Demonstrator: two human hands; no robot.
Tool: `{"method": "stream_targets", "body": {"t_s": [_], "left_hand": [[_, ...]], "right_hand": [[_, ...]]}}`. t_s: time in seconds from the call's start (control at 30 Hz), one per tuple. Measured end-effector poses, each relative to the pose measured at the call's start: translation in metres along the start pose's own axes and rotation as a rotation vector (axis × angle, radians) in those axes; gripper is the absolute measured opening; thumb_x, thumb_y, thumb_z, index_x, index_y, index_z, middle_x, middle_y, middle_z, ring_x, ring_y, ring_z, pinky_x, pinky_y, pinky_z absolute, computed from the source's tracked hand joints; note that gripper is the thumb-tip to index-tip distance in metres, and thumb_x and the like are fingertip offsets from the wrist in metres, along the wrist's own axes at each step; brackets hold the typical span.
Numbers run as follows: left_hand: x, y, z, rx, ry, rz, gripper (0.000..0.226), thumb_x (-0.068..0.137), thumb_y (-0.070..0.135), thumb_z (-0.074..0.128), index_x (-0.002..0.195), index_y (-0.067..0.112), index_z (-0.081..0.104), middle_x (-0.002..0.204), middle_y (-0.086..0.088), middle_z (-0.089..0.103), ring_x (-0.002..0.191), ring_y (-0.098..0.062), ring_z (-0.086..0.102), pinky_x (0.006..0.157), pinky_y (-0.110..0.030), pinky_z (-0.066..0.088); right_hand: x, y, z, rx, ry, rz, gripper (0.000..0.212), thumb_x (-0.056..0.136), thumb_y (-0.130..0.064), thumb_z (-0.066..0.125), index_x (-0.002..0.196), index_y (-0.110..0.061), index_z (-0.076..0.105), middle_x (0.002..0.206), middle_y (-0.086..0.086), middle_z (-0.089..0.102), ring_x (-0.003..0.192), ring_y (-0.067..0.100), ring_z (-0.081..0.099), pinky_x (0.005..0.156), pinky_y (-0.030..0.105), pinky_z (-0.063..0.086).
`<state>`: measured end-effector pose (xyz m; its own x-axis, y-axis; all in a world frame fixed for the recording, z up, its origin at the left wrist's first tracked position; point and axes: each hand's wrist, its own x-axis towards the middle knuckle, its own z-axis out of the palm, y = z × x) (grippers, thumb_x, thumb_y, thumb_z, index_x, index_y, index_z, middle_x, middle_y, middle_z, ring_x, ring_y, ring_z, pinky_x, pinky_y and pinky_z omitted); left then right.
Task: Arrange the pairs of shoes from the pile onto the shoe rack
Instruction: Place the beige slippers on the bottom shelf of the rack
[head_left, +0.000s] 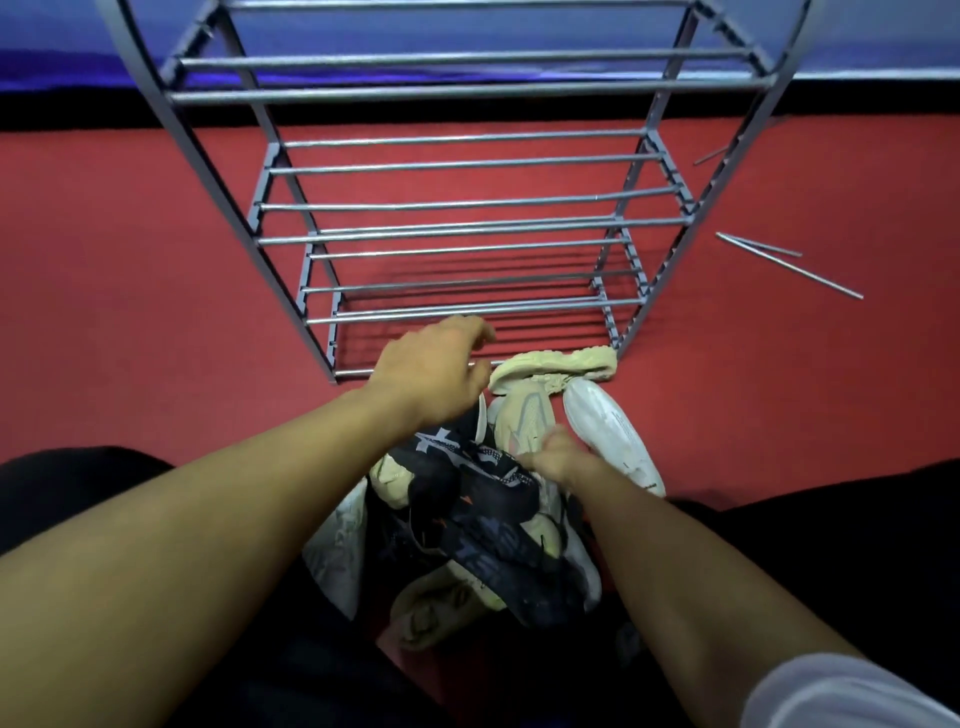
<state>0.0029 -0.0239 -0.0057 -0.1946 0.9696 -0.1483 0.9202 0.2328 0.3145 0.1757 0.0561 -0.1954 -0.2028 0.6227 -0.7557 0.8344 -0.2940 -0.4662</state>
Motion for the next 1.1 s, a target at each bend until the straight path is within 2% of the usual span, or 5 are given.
{"method": "stream_targets", "body": {"t_s": [0.2,0.3,0.53,0.73,1.1], "left_hand": [[-0.015,-0.006,-0.019,-0.122,0.042,0.11,0.038,0.093,0.036,0.053,0.13,0.03,0.051,0.133,0.01,0.058,0.116,-0.015,0.058,0.097,-0.034,0.047],[-0.019,-0.019,-0.028,-0.17,0.055,0.08,0.036,0.093,0.032,0.055,0.128,0.026,0.053,0.131,0.007,0.06,0.114,-0.017,0.06,0.096,-0.032,0.046],[-0.017,-0.019,-0.036,-0.303,0.169,-0.039,0.037,0.093,0.03,0.054,0.129,0.024,0.052,0.124,0.008,0.064,0.115,-0.018,0.059,0.097,-0.037,0.048],[-0.034,0.007,-0.023,-0.348,-0.077,-0.386,0.063,0.096,0.049,0.045,0.14,0.004,0.04,0.141,-0.017,0.05,0.126,-0.034,0.052,0.102,-0.04,0.042],[-0.035,0.02,0.022,-1.222,-0.302,-0.763,0.017,0.09,0.029,0.057,0.096,0.014,0.063,0.063,-0.002,0.061,0.053,-0.012,0.055,0.038,-0.016,0.042]], "right_hand": [[-0.01,0.021,0.02,0.247,-0.047,0.068,0.047,0.08,-0.04,0.076,0.109,-0.008,0.058,0.099,0.008,0.068,0.086,0.023,0.066,0.074,0.032,0.056],[0.019,0.04,0.033,0.157,-0.058,0.021,0.101,0.043,-0.068,0.086,0.125,-0.016,0.056,0.117,0.004,0.069,0.101,0.028,0.068,0.091,0.042,0.054],[-0.088,-0.062,-0.011,-0.242,0.203,-0.302,0.035,0.094,-0.047,0.051,0.111,-0.016,0.05,0.112,0.008,0.064,0.095,0.027,0.059,0.083,0.036,0.048],[-0.094,-0.126,-0.085,0.042,0.058,-0.362,0.074,0.083,-0.068,0.051,0.118,-0.004,0.061,0.105,0.015,0.072,0.092,0.031,0.07,0.089,0.046,0.056],[-0.07,-0.113,-0.065,0.336,-0.322,-0.083,0.047,0.093,-0.047,0.057,0.117,-0.008,0.063,0.107,0.013,0.071,0.08,0.027,0.07,0.074,0.044,0.061]]}}
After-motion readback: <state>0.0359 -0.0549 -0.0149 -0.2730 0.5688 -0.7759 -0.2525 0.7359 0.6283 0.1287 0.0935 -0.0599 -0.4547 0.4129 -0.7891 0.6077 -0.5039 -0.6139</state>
